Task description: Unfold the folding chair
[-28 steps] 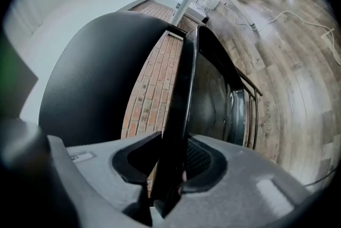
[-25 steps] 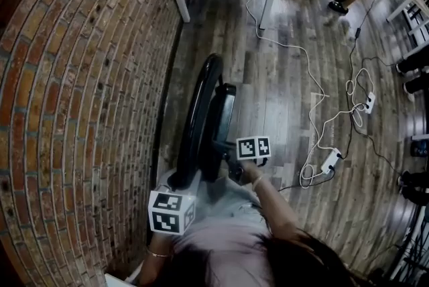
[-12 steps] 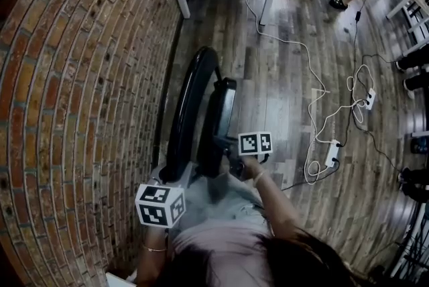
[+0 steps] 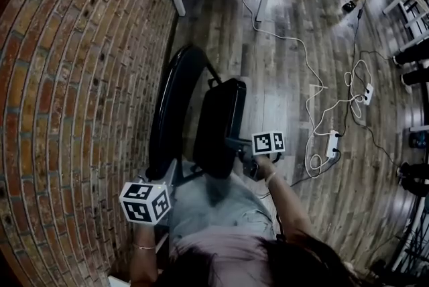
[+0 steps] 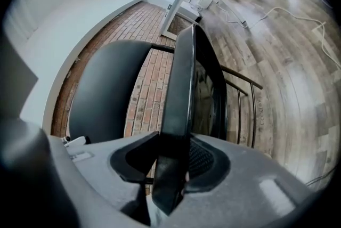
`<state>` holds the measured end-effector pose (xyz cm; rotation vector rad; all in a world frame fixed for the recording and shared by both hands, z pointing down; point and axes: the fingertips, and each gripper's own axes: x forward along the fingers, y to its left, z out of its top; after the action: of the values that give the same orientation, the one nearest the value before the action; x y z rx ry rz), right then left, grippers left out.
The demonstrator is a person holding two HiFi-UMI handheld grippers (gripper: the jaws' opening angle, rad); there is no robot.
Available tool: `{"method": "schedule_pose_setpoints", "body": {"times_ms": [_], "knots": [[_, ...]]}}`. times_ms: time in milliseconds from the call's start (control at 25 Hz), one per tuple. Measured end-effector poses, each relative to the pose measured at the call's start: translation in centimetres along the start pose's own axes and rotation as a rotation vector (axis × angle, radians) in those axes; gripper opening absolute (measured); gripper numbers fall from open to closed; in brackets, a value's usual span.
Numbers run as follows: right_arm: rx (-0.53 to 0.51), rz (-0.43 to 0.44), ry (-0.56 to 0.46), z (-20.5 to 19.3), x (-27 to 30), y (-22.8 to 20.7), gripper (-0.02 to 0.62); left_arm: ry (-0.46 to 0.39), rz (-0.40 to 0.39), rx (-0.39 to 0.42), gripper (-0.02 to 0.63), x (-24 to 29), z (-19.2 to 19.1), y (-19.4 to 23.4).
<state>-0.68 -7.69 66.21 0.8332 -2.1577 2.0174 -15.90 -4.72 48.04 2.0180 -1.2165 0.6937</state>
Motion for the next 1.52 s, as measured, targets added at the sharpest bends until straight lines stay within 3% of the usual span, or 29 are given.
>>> {"method": "schedule_pose_setpoints", "body": {"times_ms": [640,1520], "knots": [[0.022,-0.031,0.023,-0.5,-2.4,-4.1,0.161,-0.003,0.059,-0.015,0.063,0.6,-0.6,3.9],[0.054,-0.012,0.042,-1.3,-3.8,-8.7,0.173,-0.017,-0.025,-0.076,0.063,1.7,-1.8,8.9]]}}
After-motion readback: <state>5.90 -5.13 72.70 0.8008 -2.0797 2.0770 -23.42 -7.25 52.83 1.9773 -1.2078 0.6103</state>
